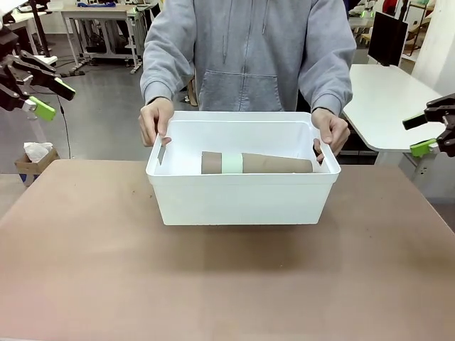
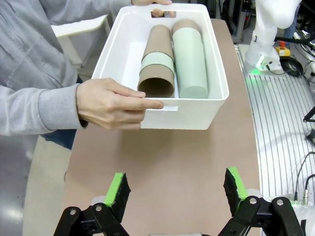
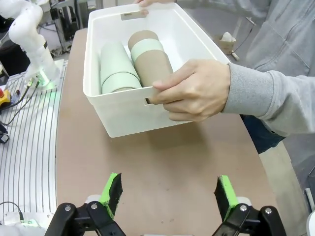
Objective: Stack the cups and store them in the basket.
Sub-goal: Place the stack of Reusable plastic cups into the Pantry Basket.
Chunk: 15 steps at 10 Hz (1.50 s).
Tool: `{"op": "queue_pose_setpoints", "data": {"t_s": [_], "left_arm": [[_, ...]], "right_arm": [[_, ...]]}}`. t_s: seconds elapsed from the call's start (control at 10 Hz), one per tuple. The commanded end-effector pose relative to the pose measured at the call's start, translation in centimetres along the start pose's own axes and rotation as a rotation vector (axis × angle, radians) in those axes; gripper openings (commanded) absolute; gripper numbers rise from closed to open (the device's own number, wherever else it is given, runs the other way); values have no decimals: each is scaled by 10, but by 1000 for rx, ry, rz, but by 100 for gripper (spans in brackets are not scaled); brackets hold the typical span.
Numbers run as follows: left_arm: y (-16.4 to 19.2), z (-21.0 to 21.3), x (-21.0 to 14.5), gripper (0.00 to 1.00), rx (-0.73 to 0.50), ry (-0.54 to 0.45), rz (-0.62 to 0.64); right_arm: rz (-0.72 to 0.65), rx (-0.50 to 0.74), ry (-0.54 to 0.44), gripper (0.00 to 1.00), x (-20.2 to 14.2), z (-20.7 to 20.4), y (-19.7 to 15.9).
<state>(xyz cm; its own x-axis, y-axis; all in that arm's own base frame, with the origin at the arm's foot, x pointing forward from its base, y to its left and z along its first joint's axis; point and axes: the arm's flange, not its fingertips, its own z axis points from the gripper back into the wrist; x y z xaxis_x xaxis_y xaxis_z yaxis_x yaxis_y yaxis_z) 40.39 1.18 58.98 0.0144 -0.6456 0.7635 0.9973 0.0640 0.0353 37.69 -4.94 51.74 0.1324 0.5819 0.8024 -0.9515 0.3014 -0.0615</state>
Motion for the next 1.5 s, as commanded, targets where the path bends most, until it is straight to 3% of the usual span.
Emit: {"op": "queue_pose_setpoints", "data": {"t_s": [0.0,1.4], "left_arm": [[-1,0,1,100,-3,-4,-4],[-1,0,1,100,-3,-4,-4]], "right_arm": [[-12,-2,-29,100,3,-1,-2],[-12,-2,-29,100,3,-1,-2]]}}
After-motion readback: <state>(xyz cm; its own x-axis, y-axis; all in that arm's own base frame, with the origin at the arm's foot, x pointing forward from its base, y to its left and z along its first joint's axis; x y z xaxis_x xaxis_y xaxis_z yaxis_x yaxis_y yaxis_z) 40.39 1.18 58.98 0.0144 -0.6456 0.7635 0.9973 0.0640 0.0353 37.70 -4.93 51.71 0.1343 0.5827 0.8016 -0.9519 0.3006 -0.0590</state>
